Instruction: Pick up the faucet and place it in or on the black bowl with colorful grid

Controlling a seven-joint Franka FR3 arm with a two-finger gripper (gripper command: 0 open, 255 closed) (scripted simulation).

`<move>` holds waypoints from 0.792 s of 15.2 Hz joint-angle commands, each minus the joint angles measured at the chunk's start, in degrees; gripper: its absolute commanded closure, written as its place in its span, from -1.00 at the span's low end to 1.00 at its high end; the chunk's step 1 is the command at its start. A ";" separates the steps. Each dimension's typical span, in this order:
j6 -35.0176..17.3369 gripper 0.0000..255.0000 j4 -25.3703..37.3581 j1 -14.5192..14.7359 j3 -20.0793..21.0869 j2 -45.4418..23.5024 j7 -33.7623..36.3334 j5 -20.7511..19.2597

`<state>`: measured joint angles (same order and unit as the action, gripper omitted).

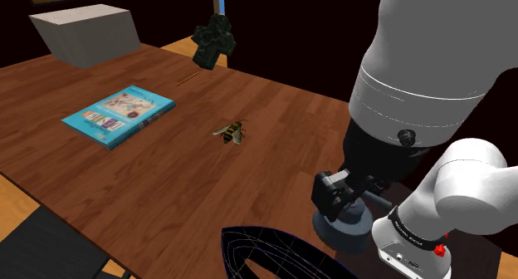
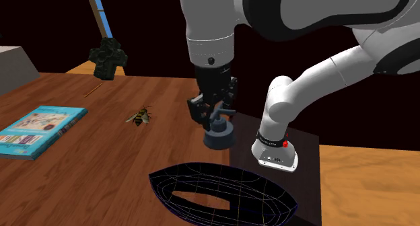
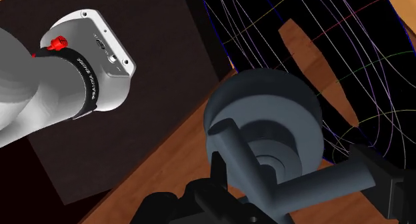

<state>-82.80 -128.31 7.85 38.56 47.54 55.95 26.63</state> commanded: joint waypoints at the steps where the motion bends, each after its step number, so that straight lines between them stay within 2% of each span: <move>1: -0.39 1.00 2.37 -0.37 3.20 -1.55 3.04 1.61; 7: -1.01 1.00 11.82 -3.63 13.34 -7.34 11.98 4.34; 12: -4.27 1.00 7.93 -3.22 14.60 -6.44 11.29 5.51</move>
<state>-86.41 -119.68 4.53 52.84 40.92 67.27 31.85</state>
